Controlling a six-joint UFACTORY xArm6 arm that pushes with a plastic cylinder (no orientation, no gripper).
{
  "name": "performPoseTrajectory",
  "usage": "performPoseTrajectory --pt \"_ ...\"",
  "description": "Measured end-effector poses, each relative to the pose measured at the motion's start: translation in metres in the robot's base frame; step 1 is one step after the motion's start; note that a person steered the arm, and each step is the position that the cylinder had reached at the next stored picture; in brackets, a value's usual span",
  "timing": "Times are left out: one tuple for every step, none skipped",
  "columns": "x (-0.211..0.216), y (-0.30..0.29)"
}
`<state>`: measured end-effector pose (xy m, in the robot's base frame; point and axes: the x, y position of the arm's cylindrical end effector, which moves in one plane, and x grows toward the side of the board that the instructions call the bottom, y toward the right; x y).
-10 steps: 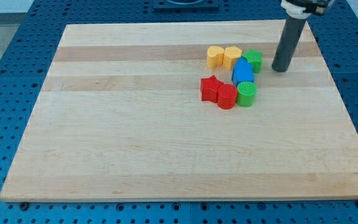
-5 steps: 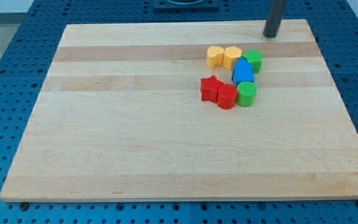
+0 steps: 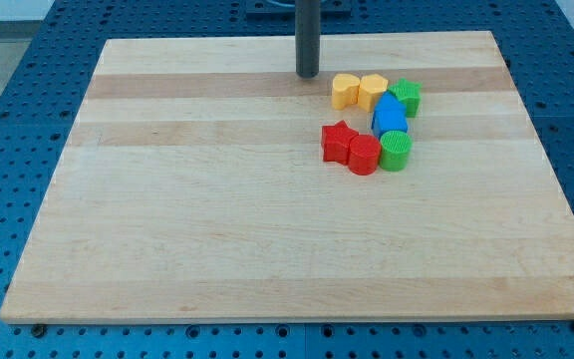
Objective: Point at the yellow heart
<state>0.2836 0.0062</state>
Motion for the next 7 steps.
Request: performPoseTrajectory --pt "0.018 -0.003" --pt "0.021 -0.003" --pt "0.021 -0.003" --pt "0.027 -0.003" --pt "0.039 -0.003" --pt "0.040 -0.003" --pt "0.040 0.002"
